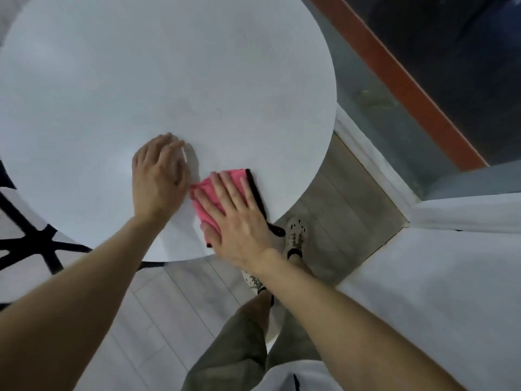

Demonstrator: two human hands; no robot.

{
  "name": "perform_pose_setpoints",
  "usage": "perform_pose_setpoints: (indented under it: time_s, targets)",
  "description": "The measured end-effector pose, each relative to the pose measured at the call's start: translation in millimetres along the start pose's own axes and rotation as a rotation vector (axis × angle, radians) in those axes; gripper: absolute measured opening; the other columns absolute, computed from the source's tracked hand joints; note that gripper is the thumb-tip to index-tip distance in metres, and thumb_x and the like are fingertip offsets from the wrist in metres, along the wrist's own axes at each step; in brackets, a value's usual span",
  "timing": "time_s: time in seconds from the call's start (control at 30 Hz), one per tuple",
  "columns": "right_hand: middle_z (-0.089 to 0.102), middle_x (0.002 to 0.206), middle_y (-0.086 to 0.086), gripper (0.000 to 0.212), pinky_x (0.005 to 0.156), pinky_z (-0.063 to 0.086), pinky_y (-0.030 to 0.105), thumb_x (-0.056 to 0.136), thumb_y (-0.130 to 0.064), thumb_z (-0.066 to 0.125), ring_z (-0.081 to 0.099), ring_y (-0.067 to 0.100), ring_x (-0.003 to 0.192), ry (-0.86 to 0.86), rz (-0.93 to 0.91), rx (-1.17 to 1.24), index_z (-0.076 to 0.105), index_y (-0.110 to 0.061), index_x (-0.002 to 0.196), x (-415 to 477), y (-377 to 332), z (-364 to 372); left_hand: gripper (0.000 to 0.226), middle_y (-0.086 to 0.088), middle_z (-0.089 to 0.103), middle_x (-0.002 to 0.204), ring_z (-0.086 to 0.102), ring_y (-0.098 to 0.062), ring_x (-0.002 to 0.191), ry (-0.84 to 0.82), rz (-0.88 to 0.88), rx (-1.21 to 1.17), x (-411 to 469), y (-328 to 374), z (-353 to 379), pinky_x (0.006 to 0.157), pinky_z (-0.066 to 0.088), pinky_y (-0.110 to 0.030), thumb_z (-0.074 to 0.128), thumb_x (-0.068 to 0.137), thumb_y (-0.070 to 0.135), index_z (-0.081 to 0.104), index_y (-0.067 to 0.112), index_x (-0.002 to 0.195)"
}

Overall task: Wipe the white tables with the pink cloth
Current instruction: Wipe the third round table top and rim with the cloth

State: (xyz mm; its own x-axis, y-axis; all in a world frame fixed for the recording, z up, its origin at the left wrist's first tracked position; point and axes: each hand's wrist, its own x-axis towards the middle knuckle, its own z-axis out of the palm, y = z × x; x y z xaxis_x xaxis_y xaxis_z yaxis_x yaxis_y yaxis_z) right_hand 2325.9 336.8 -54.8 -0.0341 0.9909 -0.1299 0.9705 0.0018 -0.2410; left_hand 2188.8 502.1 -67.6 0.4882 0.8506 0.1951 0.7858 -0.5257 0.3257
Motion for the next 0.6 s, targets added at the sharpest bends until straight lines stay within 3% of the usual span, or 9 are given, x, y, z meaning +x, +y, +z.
perform_pose_setpoints:
  time_s: [0.1, 0.17, 0.3, 0.4, 0.47, 0.53, 0.6]
  targets:
    - [0.007, 0.181, 0.008, 0.065, 0.133, 0.009, 0.058, 0.115, -0.054, 0.033, -0.002, 0.028, 0.168, 0.022, -0.184, -0.002, 0.019, -0.029, 0.173, 2.8, 16.8, 1.4, 0.043, -0.011, 0.054, 0.156, 0.050, -0.033, 0.144, 0.022, -0.199, 0.061, -38.9, -14.2, -25.4, 0.120, 0.039, -0.049, 0.057, 0.108, 0.022, 0.056, 0.014, 0.150]
    - [0.010, 0.181, 0.006, 0.068, 0.134, 0.011, 0.057, 0.113, -0.059, 0.034, 0.002, 0.025, 0.168, 0.035, -0.184, -0.073, 0.019, -0.030, 0.173, 4.5, 66.3, -9.4, 0.047, -0.013, 0.052, 0.158, 0.048, -0.034, 0.145, 0.024, -0.314, 0.110, -70.3, -32.8, -39.6, 0.120, 0.038, -0.053, 0.056, 0.108, 0.026, 0.051, 0.012, 0.154]
    - [0.005, 0.181, 0.010, 0.073, 0.134, 0.008, 0.059, 0.111, -0.066, 0.019, 0.003, 0.029, 0.168, 0.056, 0.192, -0.163, 0.006, -0.031, 0.174, 74.2, 165.5, -42.7, 0.048, -0.014, 0.048, 0.160, 0.041, -0.034, 0.151, -0.007, -0.552, 0.143, -114.9, -58.4, -58.2, 0.126, 0.032, -0.054, 0.055, 0.110, 0.027, 0.048, 0.011, 0.155]
    - [0.012, 0.179, 0.018, 0.074, 0.132, 0.006, 0.064, 0.108, -0.062, 0.020, 0.009, 0.037, 0.167, 0.114, 0.328, -0.126, 0.013, -0.028, 0.174, 148.8, 111.7, -39.9, 0.038, -0.015, 0.049, 0.160, 0.040, -0.036, 0.150, -0.060, -0.566, 0.171, -130.4, -66.2, -64.3, 0.125, 0.033, -0.053, 0.052, 0.112, 0.025, 0.055, 0.011, 0.147]
    - [0.015, 0.179, 0.018, 0.072, 0.132, 0.005, 0.062, 0.108, -0.057, 0.026, 0.011, 0.037, 0.166, 0.119, 0.143, -0.105, 0.020, -0.028, 0.173, 165.0, 31.0, -19.7, 0.037, -0.015, 0.047, 0.163, 0.036, -0.035, 0.152, -0.119, -0.549, 0.158, -132.8, -69.5, -67.3, 0.128, 0.030, -0.050, 0.048, 0.113, 0.024, 0.056, 0.011, 0.147]
    - [0.015, 0.179, 0.015, 0.068, 0.133, 0.005, 0.060, 0.110, -0.054, 0.029, 0.010, 0.035, 0.167, 0.057, -0.171, -0.106, 0.022, -0.028, 0.172, 142.5, -39.6, -2.8, 0.041, -0.013, 0.044, 0.166, 0.034, -0.033, 0.154, -0.143, -0.566, 0.147, -131.6, -70.8, -70.4, 0.131, 0.028, -0.048, 0.046, 0.113, 0.022, 0.055, 0.012, 0.151]
    - [0.012, 0.180, 0.011, 0.065, 0.133, 0.007, 0.059, 0.113, -0.052, 0.030, 0.005, 0.032, 0.168, -0.019, -0.396, -0.102, 0.021, -0.028, 0.173, 102.2, -53.9, 2.5, 0.043, -0.010, 0.045, 0.167, 0.036, -0.032, 0.153, -0.133, -0.583, 0.136, -129.2, -68.7, -72.4, 0.129, 0.031, -0.049, 0.046, 0.111, 0.018, 0.055, 0.014, 0.153]
